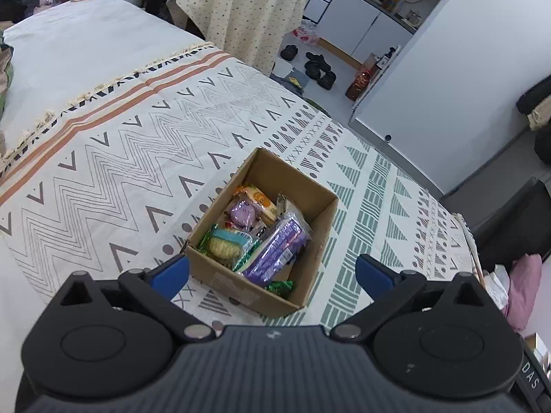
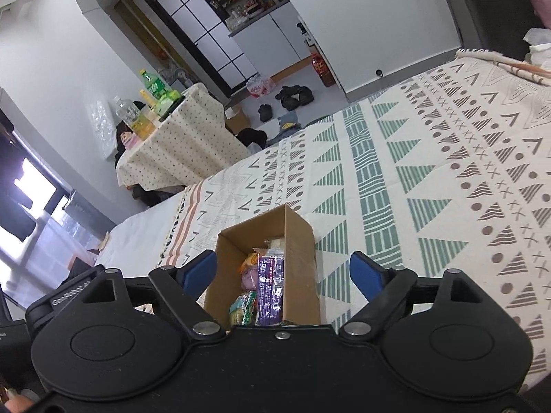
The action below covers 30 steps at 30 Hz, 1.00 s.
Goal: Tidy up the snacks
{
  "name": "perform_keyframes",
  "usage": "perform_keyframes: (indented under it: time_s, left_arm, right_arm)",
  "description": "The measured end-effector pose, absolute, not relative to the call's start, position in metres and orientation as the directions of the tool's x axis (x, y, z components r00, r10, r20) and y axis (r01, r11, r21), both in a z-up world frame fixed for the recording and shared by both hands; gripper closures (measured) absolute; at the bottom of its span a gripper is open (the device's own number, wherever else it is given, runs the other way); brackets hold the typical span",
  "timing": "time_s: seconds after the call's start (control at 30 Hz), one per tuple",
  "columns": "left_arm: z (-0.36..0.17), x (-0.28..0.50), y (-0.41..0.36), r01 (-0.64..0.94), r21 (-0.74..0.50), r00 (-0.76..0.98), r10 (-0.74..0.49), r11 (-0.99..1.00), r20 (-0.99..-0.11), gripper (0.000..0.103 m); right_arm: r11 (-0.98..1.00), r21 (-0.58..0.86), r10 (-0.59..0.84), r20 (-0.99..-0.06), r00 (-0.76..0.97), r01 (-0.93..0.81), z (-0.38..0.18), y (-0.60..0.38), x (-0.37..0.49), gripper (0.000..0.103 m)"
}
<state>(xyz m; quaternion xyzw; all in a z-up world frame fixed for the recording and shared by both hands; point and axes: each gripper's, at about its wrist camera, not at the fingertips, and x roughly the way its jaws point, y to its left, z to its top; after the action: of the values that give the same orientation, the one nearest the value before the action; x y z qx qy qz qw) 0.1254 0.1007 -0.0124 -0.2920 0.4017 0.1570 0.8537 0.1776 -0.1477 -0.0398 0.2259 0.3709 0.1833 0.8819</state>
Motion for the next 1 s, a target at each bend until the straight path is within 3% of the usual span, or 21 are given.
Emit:
perform_keyframes:
  time_s: [0.53, 1.0]
  left_arm:
    - [0.02, 0.084, 0.071, -0.321, -0.279, 0.668, 0.008, 0.905, -0.744, 0.0]
    - [0.039, 0.043, 0.052, -0.204, -0.192, 0.733, 0.019, 0.96, -0.68, 0.0]
  right_arm:
    - [0.849, 0.489, 0.474, -0.532, 0.702, -0.203, -0.011, -0.173, 0.125, 0.0]
    - [0.901, 0.368, 0.409, -0.544, 0.732, -0.229, 0.001, -0.191, 0.079, 0.0]
